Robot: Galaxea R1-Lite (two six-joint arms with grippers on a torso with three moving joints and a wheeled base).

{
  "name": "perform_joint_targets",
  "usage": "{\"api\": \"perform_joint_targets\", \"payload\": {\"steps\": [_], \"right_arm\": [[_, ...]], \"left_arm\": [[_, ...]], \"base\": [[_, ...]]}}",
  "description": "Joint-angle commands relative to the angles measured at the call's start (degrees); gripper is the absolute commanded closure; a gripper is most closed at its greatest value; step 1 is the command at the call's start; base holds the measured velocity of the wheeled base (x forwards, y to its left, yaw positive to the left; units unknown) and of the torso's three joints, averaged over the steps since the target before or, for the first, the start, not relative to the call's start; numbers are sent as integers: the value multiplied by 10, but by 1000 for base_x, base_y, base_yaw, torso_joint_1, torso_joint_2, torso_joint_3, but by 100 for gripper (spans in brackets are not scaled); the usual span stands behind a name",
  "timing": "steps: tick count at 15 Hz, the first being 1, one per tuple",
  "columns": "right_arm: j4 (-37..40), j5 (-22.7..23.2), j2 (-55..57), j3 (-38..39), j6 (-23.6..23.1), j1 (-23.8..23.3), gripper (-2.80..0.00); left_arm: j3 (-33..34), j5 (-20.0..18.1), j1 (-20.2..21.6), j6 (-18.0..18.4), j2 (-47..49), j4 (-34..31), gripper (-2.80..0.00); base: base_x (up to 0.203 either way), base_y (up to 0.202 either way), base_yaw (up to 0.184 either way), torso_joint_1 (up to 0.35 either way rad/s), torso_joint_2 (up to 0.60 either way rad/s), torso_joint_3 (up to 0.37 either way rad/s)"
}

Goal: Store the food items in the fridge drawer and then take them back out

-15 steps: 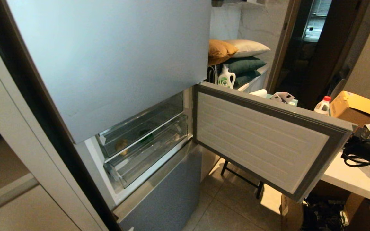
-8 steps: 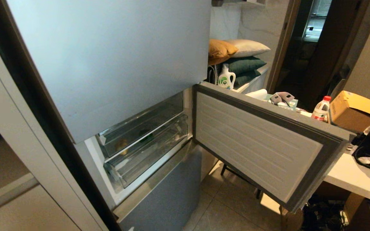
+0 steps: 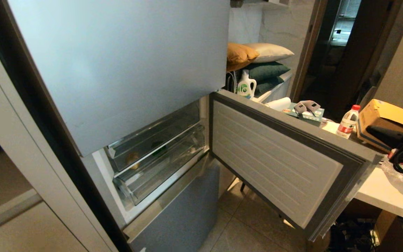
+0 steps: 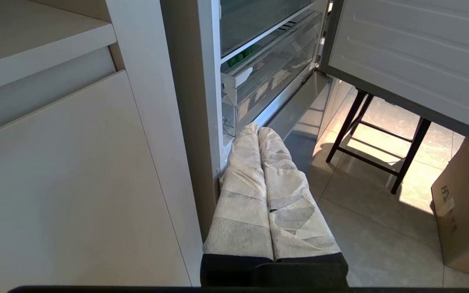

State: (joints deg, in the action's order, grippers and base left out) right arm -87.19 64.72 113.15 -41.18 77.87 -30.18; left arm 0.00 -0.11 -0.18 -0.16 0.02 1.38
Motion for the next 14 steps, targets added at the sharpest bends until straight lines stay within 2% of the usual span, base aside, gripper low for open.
{"api": "perform_joint_targets", "payload": {"steps": [1, 4, 7, 12, 14], "right_arm": [[-5, 3, 22, -24, 61, 9, 0], [-5, 1, 64, -68, 168, 13, 0], [-5, 3, 99, -100, 253, 28, 0], [-5, 3, 143, -107, 256, 93, 0], [-5, 2, 153, -105, 235, 121, 0]], "left_arm": [[6, 0, 0, 0, 0, 0, 0], [6, 0, 0, 0, 0, 0, 0], [6, 0, 0, 0, 0, 0, 0], [6, 0, 0, 0, 0, 0, 0], [6, 0, 0, 0, 0, 0, 0]], "base": [[0, 0, 0, 0, 0, 0], [0, 0, 0, 0, 0, 0], [0, 0, 0, 0, 0, 0], [0, 0, 0, 0, 0, 0], [0, 0, 0, 0, 0, 0]]}}
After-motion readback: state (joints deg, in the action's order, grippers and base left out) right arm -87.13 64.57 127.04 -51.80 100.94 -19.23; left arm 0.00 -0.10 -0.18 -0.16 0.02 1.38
